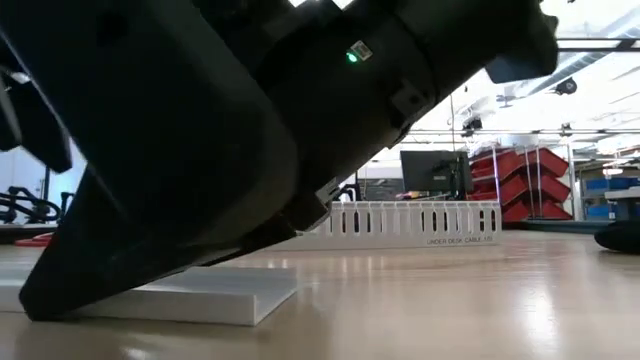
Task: Ziptie cables
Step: Close the white cable duct lid
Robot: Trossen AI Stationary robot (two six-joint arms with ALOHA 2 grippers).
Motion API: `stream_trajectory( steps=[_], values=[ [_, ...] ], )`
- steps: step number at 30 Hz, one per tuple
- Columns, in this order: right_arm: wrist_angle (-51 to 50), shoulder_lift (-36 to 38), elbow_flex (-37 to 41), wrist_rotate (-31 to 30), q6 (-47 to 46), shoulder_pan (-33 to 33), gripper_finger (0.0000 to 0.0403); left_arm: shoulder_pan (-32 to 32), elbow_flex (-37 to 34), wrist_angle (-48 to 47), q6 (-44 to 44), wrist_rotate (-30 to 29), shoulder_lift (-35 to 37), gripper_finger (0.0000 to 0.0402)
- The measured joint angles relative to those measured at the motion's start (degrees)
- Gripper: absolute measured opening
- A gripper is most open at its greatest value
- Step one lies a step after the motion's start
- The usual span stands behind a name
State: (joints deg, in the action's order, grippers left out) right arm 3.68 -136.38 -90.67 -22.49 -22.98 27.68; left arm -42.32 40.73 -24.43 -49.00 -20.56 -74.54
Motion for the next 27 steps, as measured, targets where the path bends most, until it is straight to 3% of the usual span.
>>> stream_trajectory(
  steps=[10,20,27],
  values=[
    [-3.5,0.3,0.2,1.9,4.1,-0.5,0.0216,0.0,-4.2,10.0,4.2,-5.5,-4.0,0.0187],
    [-7.8,3.4,0.6,1.6,4.8,-0.1,0.0238,-0.1,-3.5,11.9,6.3,-3.9,-7.8,0.0156],
    [-19.7,7.6,0.5,1.5,10.5,0.7,0.0207,1.4,-3.2,17.6,12.0,-5.7,-9.5,0.0142]
  ],
)
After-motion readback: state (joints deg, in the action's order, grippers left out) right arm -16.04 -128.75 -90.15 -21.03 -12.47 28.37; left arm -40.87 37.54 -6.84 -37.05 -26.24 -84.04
